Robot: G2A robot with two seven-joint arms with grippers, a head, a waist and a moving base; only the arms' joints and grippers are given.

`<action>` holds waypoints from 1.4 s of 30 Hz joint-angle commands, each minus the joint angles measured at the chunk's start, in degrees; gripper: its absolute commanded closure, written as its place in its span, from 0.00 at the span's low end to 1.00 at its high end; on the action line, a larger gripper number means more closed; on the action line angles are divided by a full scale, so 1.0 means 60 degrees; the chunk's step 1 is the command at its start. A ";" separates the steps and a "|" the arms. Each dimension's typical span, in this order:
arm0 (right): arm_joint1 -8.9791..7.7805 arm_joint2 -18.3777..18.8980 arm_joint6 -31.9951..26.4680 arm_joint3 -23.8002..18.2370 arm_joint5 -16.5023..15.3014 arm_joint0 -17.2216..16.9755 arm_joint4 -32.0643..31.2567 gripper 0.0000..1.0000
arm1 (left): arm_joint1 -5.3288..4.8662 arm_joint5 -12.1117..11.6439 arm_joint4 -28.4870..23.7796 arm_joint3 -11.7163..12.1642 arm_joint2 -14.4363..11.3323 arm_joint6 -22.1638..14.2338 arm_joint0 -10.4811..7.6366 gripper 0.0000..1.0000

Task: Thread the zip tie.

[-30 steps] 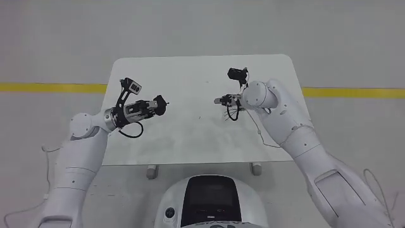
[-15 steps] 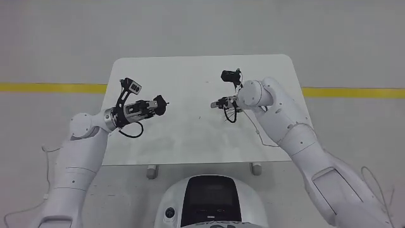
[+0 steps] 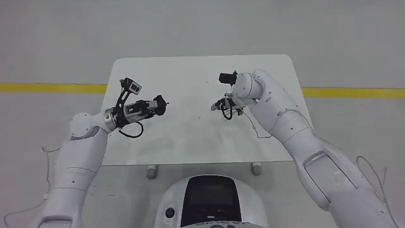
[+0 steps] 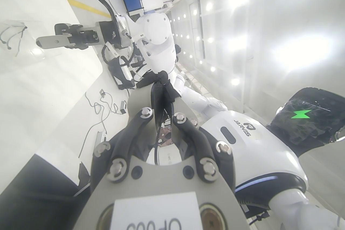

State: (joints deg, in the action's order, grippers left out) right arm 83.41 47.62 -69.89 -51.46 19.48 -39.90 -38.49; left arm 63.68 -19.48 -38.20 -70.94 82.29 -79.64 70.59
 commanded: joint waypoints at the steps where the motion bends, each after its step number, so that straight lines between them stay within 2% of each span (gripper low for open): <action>1: -0.0002 0.0001 0.0000 -0.0001 0.0000 -0.0001 0.0003 0.00 | 0.0000 0.0000 0.0000 0.0000 0.0000 0.0000 0.0000 1.00; 4: -0.0004 0.0010 0.0307 -0.0009 -0.0001 -0.0140 -0.0017 0.00 | 0.0000 0.0000 0.0000 0.0000 0.0000 0.0000 0.0000 1.00; 5: 0.0002 0.0031 0.0494 0.0237 0.0000 -0.0140 -0.0250 0.00 | 0.0000 0.0000 0.0000 0.0000 0.0000 0.0000 0.0000 1.00; 10: 0.0260 0.0267 0.0703 0.0812 0.0000 -0.0048 -0.0052 0.00 | 0.0000 0.0000 0.0000 0.0000 0.0000 0.0000 0.0000 1.00; 17: 0.0268 0.0312 0.0931 0.0857 -0.0027 -0.0122 -0.0039 0.00 | 0.0000 0.0000 0.0000 0.0000 0.0000 0.0000 0.0000 1.00; 24: 0.0336 0.0683 0.1305 0.1411 0.0000 -0.0009 0.0017 0.00 | 0.0000 0.0000 0.0000 0.0000 0.0000 0.0000 0.0000 1.00; 25: 0.0356 0.0712 0.1319 0.1447 0.0000 0.0005 -0.0006 0.13 | 0.0000 0.0000 0.0000 0.0000 0.0000 0.0000 0.0000 1.00; 26: 0.0370 0.0735 0.1321 0.1469 0.0000 0.0017 -0.0025 0.31 | 0.0000 0.0000 0.0000 0.0000 0.0000 0.0000 0.0000 1.00; 27: 0.0384 0.0756 0.1321 0.1481 0.0000 0.0024 -0.0045 0.40 | 0.0000 0.0000 0.0000 0.0000 0.0000 0.0000 0.0000 1.00; 28: 0.0400 0.0766 0.1331 0.1478 0.0000 0.0026 -0.0086 0.54 | 0.0000 0.0000 0.0000 0.0000 0.0000 0.0000 0.0000 1.00; 35: 0.0566 0.0886 0.1504 0.1731 0.0000 0.0007 -0.0658 0.72 | 0.0000 0.0000 0.0000 0.0000 0.0000 0.0000 0.0000 1.00; 42: 0.0765 0.1226 0.1526 0.2007 0.0000 -0.0014 -0.1068 0.84 | 0.0000 0.0000 0.0000 0.0000 0.0000 0.0000 0.0000 1.00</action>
State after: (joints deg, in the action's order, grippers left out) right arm 87.83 54.62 -60.61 -39.54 19.48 -39.89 -44.44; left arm 63.68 -19.48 -38.20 -70.94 82.29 -79.64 70.59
